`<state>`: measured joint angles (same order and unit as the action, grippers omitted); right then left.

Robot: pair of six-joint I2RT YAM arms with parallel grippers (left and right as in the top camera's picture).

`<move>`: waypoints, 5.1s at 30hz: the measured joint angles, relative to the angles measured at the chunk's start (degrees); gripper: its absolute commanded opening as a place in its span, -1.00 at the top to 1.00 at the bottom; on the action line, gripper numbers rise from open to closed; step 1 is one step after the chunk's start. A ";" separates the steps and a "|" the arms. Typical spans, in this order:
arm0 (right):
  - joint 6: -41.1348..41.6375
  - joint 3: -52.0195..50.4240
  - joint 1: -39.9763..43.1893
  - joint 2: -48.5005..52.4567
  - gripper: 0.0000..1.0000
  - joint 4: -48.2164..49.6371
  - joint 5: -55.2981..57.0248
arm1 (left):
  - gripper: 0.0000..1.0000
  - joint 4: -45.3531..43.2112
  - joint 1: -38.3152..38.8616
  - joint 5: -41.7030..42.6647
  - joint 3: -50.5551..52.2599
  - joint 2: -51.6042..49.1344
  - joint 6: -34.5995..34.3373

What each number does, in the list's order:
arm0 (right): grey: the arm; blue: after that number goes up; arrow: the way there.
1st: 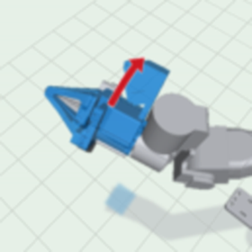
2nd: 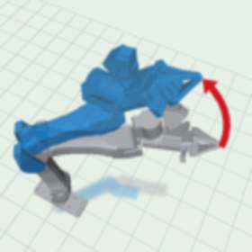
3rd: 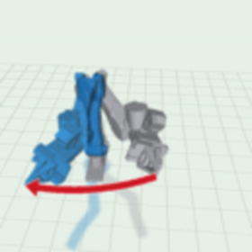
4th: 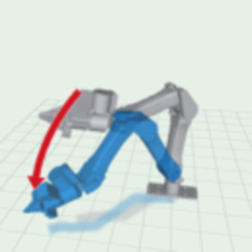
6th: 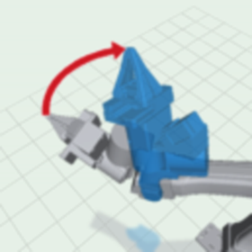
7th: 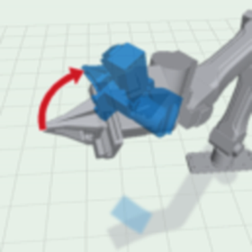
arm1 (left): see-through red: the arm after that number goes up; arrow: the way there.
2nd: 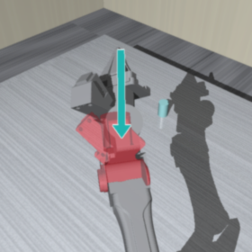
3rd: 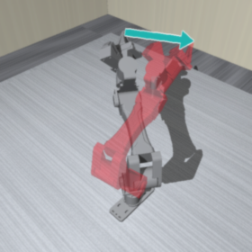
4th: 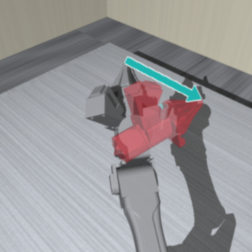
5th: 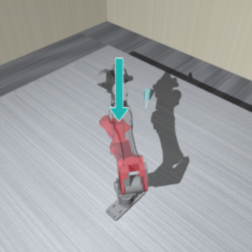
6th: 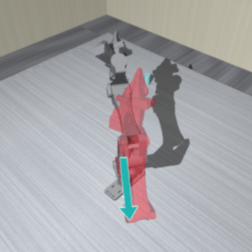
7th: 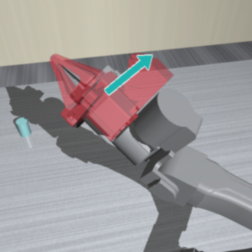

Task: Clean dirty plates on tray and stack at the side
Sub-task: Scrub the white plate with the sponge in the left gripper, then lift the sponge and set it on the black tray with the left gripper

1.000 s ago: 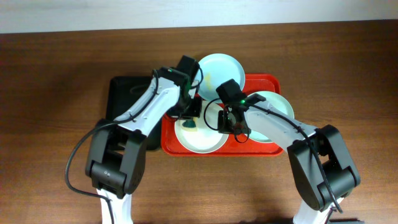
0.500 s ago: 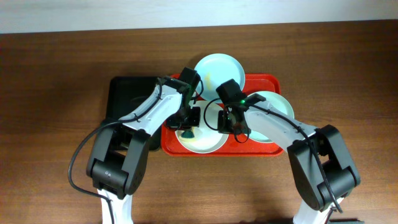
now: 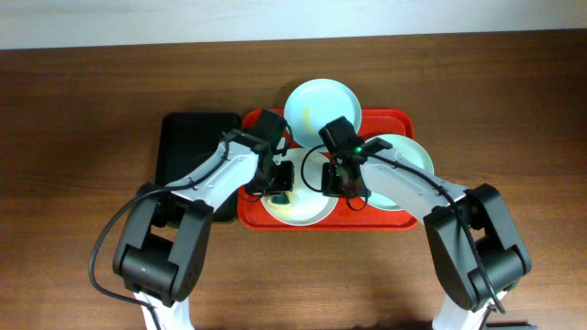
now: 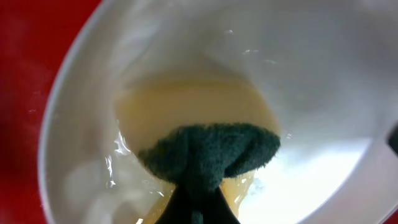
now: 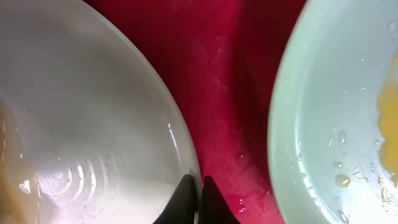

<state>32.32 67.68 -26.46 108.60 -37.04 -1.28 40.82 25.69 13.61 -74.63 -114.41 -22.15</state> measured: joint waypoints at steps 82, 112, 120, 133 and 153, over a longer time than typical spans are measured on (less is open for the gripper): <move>0.17 0.00 0.20 -0.02 0.91 0.04 0.59 | 1.00 -6.01 -1.09 12.46 -2.71 -2.69 1.36; 0.20 0.00 0.35 -0.02 0.91 0.00 0.59 | 1.00 -3.19 5.68 6.75 -1.29 -1.42 0.00; 0.13 0.00 0.35 -0.02 0.91 0.04 0.15 | 1.00 -1.31 2.75 7.43 -2.21 -1.40 0.52; 0.04 0.00 0.20 -0.02 0.91 0.04 0.15 | 1.00 3.30 -12.46 3.93 -4.50 14.62 6.99; 0.02 0.00 0.15 -0.02 0.91 0.02 0.13 | 1.00 3.50 -22.34 -18.21 -0.85 7.65 15.74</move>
<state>32.34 67.68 -26.30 108.57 -37.01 -1.15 44.31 3.36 -4.60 -75.48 -106.76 -6.42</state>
